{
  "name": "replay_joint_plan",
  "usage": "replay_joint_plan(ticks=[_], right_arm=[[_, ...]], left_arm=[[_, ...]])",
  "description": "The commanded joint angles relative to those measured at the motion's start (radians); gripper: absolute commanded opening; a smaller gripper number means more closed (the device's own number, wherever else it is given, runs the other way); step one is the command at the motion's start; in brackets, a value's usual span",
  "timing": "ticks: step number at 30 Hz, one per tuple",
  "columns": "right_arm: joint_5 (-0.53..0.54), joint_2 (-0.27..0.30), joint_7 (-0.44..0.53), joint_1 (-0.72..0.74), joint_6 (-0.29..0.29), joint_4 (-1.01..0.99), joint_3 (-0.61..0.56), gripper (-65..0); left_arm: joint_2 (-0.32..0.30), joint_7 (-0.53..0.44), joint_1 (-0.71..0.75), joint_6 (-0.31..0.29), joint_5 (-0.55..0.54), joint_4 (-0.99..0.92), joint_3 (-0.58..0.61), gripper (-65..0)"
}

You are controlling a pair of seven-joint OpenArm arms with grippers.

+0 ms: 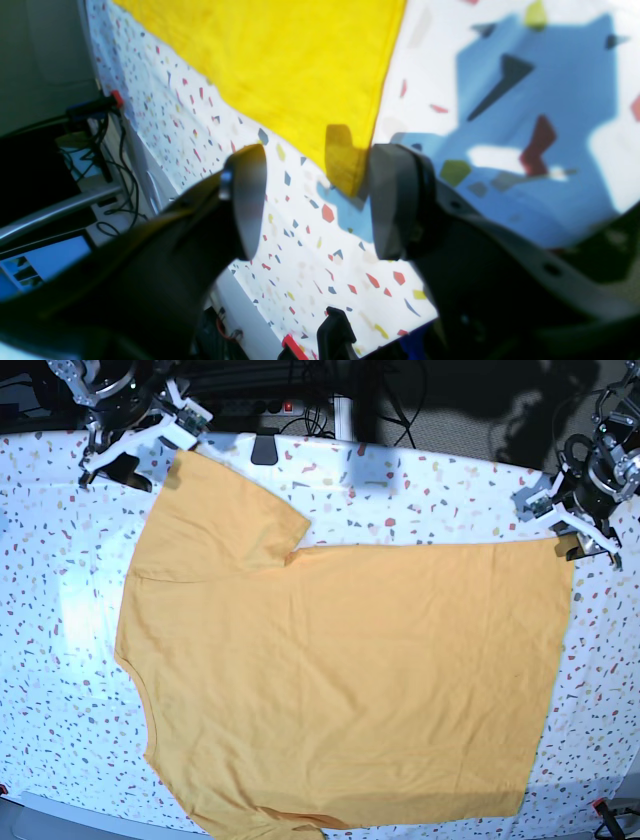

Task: Fold the T-shirt properly
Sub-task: 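Move both grippers toward the two shoulder corners of the yellow T-shirt, then lower both grippers and pinch the shirt's shoulder edge at each corner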

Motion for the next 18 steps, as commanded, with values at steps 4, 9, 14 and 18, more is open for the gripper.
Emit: replay_joint_plan(ticks=[4, 9, 14, 18], right_arm=[[-0.006, 0.01, -0.013, -0.005, -0.048, 0.019, 0.006, -23.5], [-0.006, 0.01, -0.018, -0.005, -0.048, 0.019, 0.006, -23.5], [-0.006, 0.01, -0.018, -0.005, -0.048, 0.019, 0.006, -23.5], [-0.006, 0.01, -0.017, -0.005, -0.048, 0.019, 0.006, -23.5]], left_arm=[[-0.018, -0.005, -0.009, 0.011, 0.008, 0.011, -0.011, -33.0], [0.003, -0.019, -0.009, 0.011, 0.005, -0.003, -0.01, -33.0], [0.01, -0.056, -0.012, 0.007, 0.007, -0.045, -0.01, -33.0], [0.014, -0.054, -0.031, 0.007, 0.007, -0.094, -0.01, -33.0]])
